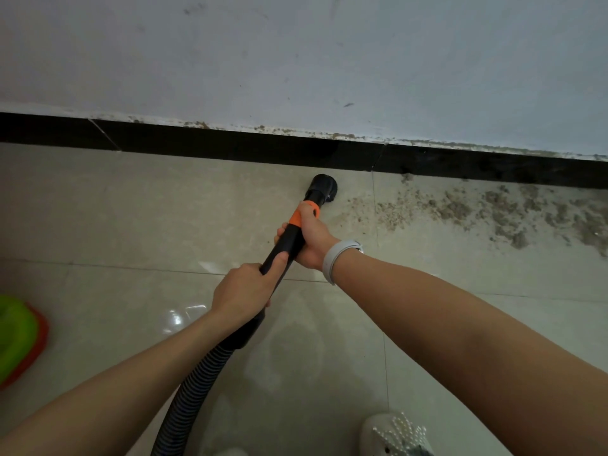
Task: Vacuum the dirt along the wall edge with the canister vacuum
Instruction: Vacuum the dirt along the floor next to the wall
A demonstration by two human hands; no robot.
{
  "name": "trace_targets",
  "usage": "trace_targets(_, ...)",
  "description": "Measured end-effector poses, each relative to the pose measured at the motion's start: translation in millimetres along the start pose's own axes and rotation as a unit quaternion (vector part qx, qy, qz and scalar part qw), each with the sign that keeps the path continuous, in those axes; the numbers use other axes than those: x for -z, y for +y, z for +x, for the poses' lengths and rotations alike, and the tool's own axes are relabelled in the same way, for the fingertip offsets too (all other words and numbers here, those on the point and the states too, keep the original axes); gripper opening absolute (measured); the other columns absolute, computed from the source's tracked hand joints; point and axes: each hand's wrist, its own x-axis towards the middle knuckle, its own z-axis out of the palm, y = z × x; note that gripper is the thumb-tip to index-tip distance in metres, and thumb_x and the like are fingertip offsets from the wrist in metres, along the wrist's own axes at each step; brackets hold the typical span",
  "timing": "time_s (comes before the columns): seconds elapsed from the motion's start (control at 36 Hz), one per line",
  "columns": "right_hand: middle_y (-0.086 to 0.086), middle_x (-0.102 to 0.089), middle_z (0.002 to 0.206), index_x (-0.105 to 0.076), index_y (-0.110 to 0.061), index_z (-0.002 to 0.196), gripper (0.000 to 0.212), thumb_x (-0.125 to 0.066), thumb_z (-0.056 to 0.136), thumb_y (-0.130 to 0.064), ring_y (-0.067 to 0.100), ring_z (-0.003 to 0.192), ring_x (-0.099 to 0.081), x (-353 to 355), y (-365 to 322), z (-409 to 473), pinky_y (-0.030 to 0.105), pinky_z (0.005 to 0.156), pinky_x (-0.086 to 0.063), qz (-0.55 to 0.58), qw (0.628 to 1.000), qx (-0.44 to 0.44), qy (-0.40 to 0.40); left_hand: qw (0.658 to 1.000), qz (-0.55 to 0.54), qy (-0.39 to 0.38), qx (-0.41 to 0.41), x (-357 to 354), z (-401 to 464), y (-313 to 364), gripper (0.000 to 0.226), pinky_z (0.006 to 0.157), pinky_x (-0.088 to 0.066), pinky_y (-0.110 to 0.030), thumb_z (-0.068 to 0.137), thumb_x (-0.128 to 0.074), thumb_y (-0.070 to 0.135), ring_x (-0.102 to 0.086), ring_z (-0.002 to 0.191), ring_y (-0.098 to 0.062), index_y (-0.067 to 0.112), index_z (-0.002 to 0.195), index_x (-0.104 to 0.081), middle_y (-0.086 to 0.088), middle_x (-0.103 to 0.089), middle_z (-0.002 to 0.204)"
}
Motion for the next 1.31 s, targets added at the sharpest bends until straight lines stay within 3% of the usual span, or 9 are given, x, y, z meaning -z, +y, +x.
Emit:
trace_targets(0.28, 0.008, -0.05, 0.069, -0.047, -0.008, 0.089, 0.034, -0.05, 0.098, -0.04, 0.019, 0.058, -0.053, 21, 11, -13, 0.034, 0.059, -0.053, 0.044, 0.998, -0.003, 0.038, 0.998, 0.006, -0.065, -0.023, -2, -7, 1, 0.068, 0.065, -0.055, -0.031, 0.088, -0.03, 0.073, -0.06, 0.044, -0.01, 0.017, 0.065, -0.062, 0.004, -0.067, 0.052)
trace_targets(0.47, 0.009, -0.052, 0.07, -0.047, -0.008, 0.107, 0.033, -0.051, 0.098, -0.04, 0.021, 0.06, -0.053, 33, -2, -10, 0.035, 0.06, -0.051, 0.043, 0.998, 0.002, 0.049, 0.997, 0.009, -0.07, -0.035, -9, 0, 16, 0.068, 0.062, -0.054, -0.027, 0.089, -0.03, 0.074, -0.063, 0.049, -0.01, 0.017, 0.068, -0.062, 0.007, -0.066, 0.05)
trace_targets(0.61, 0.008, -0.052, 0.066, -0.047, -0.007, 0.1, 0.032, -0.052, 0.097, -0.038, 0.02, 0.057, -0.054, 28, -21, 0, 0.035, 0.057, -0.051, 0.026, 0.999, 0.003, 0.046, 0.997, -0.019, -0.07, -0.03, -9, 17, 28, 0.071, 0.07, -0.057, -0.032, 0.088, -0.03, 0.074, -0.067, 0.055, -0.015, 0.015, 0.068, -0.063, 0.005, -0.067, 0.051)
trace_targets(0.83, 0.009, -0.053, 0.073, -0.047, -0.007, 0.118, 0.041, -0.055, 0.095, -0.04, 0.02, 0.062, -0.055, 22, -42, 11, 0.034, 0.056, -0.051, 0.024, 0.998, 0.017, 0.058, 0.997, -0.014, -0.069, -0.039, -3, 40, 43, 0.073, 0.069, -0.055, -0.031, 0.086, -0.028, 0.077, -0.067, 0.058, -0.016, 0.015, 0.071, -0.063, 0.004, -0.066, 0.05)
trace_targets(1.08, 0.01, -0.054, 0.075, -0.047, -0.01, 0.096, 0.031, -0.053, 0.097, -0.041, 0.021, 0.062, -0.058, 39, -27, 8, 0.035, 0.056, -0.054, 0.065, 0.995, 0.032, 0.066, 0.994, 0.025, -0.088, -0.054, -3, 30, 38, 0.071, 0.069, -0.058, -0.032, 0.087, -0.03, 0.075, -0.065, 0.049, -0.012, 0.015, 0.07, -0.063, 0.004, -0.067, 0.051)
trace_targets(1.19, 0.01, -0.055, 0.075, -0.045, -0.012, 0.098, 0.029, -0.049, 0.099, -0.041, 0.024, 0.062, -0.059, 40, -6, -1, 0.039, 0.06, -0.056, 0.055, 0.996, 0.033, 0.066, 0.993, 0.036, -0.093, -0.056, 0, 15, 21, 0.07, 0.06, -0.053, -0.027, 0.087, -0.03, 0.075, -0.058, 0.037, -0.008, 0.016, 0.068, -0.062, 0.005, -0.067, 0.051)
trace_targets(1.31, 0.011, -0.055, 0.076, -0.044, -0.013, 0.095, 0.028, -0.046, 0.1, -0.041, 0.024, 0.061, -0.061, 39, 16, -14, 0.039, 0.06, -0.056, 0.031, 0.996, 0.015, 0.079, 0.991, 0.056, -0.114, -0.046, 1, 0, 3, 0.072, 0.056, -0.048, -0.025, 0.084, -0.028, 0.079, -0.06, 0.038, -0.01, 0.017, 0.069, -0.062, 0.006, -0.067, 0.052)
